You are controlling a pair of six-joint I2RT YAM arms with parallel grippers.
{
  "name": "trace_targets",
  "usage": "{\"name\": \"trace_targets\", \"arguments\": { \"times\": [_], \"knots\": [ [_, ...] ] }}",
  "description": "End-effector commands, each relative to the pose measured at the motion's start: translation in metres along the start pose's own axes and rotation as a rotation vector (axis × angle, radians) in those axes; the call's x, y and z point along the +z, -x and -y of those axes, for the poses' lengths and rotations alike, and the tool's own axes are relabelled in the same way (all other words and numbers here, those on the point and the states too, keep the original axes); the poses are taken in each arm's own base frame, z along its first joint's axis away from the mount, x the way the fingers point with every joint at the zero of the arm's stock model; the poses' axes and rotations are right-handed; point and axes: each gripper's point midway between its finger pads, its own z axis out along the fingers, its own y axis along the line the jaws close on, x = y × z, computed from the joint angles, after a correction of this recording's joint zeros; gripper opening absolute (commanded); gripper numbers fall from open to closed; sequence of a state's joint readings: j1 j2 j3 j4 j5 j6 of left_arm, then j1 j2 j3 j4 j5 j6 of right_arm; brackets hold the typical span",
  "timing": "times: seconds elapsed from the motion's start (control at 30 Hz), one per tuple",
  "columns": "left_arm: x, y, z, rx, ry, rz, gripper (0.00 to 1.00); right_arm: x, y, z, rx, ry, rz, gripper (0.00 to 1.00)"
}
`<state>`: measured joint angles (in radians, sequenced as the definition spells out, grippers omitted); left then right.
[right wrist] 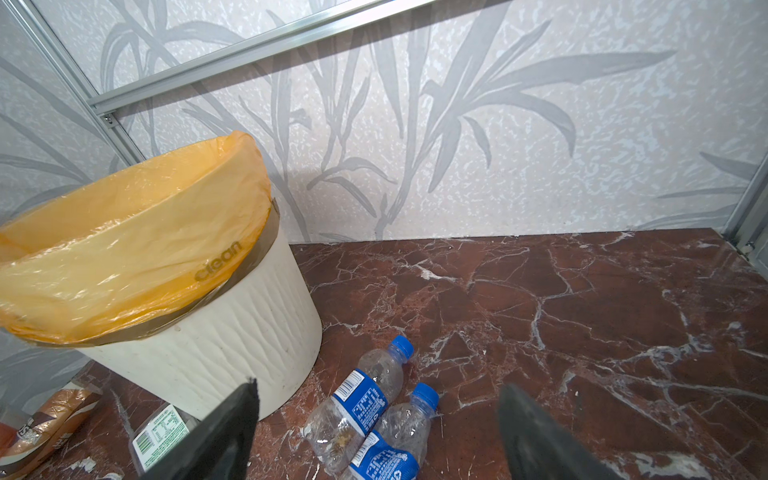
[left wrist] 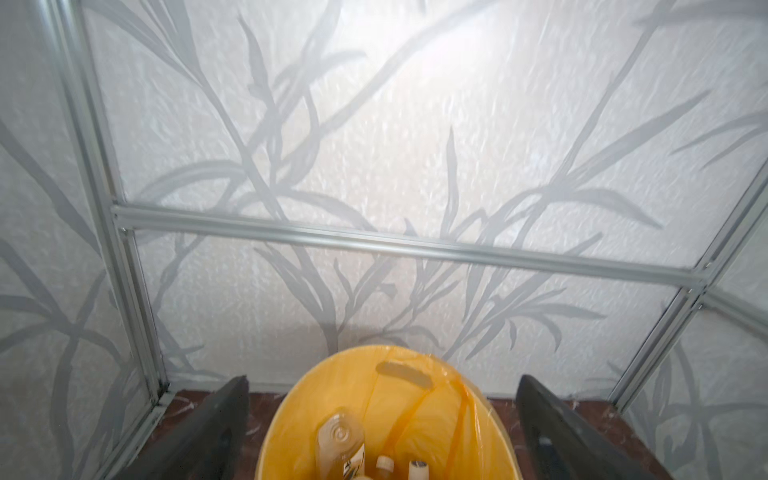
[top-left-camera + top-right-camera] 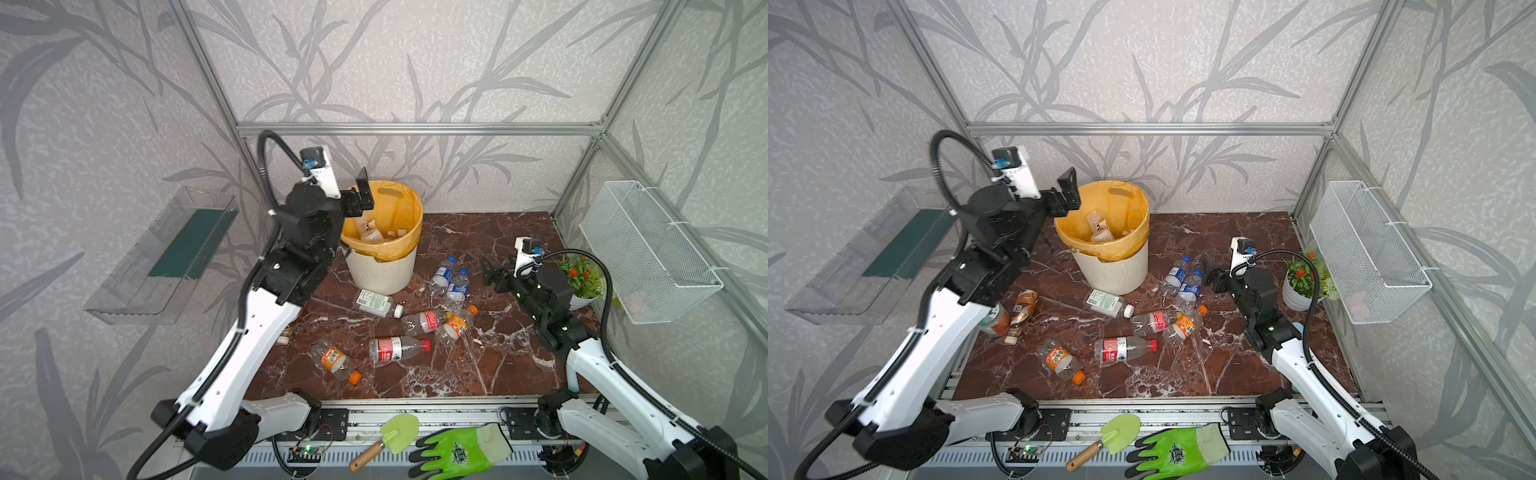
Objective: Throw the plastic bottles in the bin
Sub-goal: 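Withdraw the left gripper while the right reaches toward the green-labelled bottle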
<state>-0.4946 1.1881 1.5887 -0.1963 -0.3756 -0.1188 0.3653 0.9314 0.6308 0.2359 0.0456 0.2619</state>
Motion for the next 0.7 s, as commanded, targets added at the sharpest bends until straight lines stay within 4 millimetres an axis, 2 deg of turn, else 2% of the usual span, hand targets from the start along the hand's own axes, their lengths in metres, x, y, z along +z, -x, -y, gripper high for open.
{"name": "trace_targets", "arguments": {
  "times": [0.0, 0.07, 0.17, 0.33, 0.43, 0.5, 0.67],
  "knots": [
    [-0.015, 0.001, -0.014, 0.033, 0.038, 0.007, 0.99, 0.003, 0.003, 0.0, 0.006, 0.002, 0.005, 0.9],
    [-0.022, -0.016, -0.026, 0.02, 0.083, -0.035, 0.99, 0.005, 0.001, -0.001, 0.01, 0.007, -0.001, 0.9],
    [-0.029, -0.053, -0.043, -0.022, 0.151, -0.102, 0.99, 0.007, 0.0, 0.0, 0.018, 0.005, -0.004, 0.9],
    [-0.049, -0.132, -0.07, -0.124, 0.257, -0.239, 0.99, 0.011, -0.008, -0.001, 0.027, 0.016, -0.031, 0.9],
    [-0.067, -0.185, -0.093, -0.183, 0.369, -0.329, 0.99, 0.015, -0.014, -0.006, 0.032, 0.046, -0.057, 0.89],
    [-0.079, -0.214, -0.105, -0.21, 0.417, -0.377, 0.99, 0.02, -0.02, -0.016, 0.037, 0.101, -0.09, 0.87],
    [-0.1, -0.266, -0.131, -0.269, 0.5, -0.485, 0.99, 0.033, -0.041, -0.048, 0.005, 0.238, -0.181, 0.83]
  ]
}}
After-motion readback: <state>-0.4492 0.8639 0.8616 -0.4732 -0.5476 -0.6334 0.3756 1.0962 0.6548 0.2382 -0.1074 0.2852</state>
